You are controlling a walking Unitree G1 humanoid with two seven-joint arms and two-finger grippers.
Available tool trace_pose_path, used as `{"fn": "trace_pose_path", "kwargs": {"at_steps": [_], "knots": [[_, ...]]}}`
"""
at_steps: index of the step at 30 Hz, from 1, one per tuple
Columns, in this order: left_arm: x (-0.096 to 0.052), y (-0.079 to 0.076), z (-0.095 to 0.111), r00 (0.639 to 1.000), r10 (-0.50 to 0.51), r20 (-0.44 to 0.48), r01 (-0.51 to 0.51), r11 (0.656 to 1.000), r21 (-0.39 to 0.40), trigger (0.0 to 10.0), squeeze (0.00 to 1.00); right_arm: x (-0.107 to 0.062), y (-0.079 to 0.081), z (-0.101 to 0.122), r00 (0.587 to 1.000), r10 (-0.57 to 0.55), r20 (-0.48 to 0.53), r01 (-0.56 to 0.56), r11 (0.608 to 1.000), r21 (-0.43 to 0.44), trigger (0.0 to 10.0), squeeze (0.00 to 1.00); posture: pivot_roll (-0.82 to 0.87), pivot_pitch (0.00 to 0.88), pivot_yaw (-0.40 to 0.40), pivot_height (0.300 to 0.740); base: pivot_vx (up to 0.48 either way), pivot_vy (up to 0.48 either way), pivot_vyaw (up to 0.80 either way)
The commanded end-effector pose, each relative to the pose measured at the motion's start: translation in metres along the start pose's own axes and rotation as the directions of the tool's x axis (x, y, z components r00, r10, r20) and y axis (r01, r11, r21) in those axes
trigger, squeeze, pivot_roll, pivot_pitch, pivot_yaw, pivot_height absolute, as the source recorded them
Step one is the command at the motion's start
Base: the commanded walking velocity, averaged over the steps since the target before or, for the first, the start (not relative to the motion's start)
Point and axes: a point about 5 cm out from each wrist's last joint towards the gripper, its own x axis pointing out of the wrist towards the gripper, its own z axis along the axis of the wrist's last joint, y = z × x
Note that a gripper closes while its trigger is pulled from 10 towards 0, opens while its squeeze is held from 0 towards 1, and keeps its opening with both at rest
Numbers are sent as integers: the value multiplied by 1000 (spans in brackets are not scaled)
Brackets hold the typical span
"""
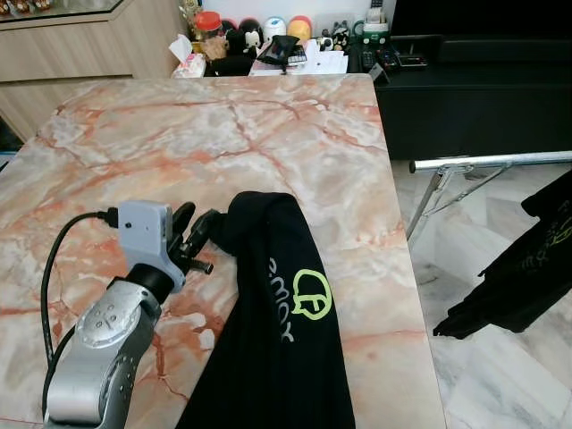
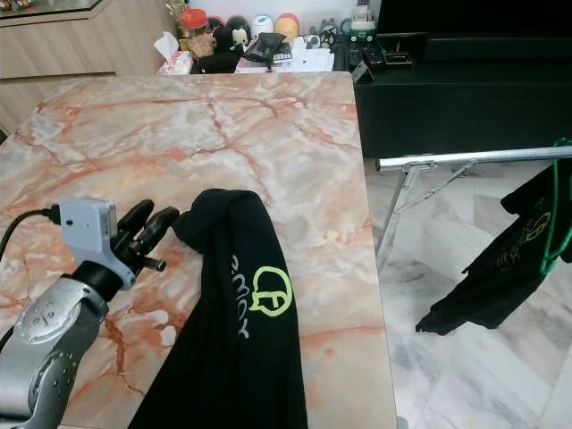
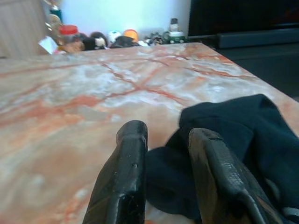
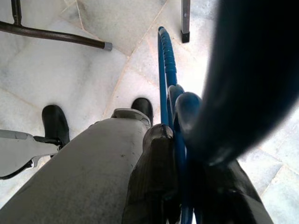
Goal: Hang hanger
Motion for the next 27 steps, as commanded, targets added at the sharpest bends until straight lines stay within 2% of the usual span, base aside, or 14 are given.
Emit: {"fn": "trace_pose_path", "kwargs": {"at_steps": [1, 6, 8, 14, 27], "knots": [[-1, 1, 2, 1000, 15, 14, -15, 1000, 10, 10000, 0, -2, 1, -9, 1000, 0, -22, 0, 1000, 28, 10000, 0, 69, 216, 57, 740, 0, -480, 0], [0, 2, 2, 1000, 25, 16, -25, 1000, 2, 10000, 0, -2, 0, -10, 999, -2, -35, 3, 1000, 17, 10000, 0, 70, 216, 54, 740, 0, -480, 0], [-1, 1, 1, 1000, 19, 14, -20, 1000, 21, 10000, 0, -2, 0, -10, 999, -3, -36, 4, 1000, 25, 10000, 0, 72, 215, 52, 740, 0, -480, 0], [-2, 2, 0, 999, 27, 17, -27, 999, 28, 10000, 0, -2, 0, -10, 999, -7, -37, 8, 999, 33, 10000, 0, 70, 215, 51, 740, 0, -480, -601], [-1, 4, 2, 998, 45, 41, -46, 998, 34, 10000, 0, -2, 0, -9, 999, -2, -37, 3, 1000, 27, 10000, 0, 71, 209, 48, 740, 0, -480, 0]]}}
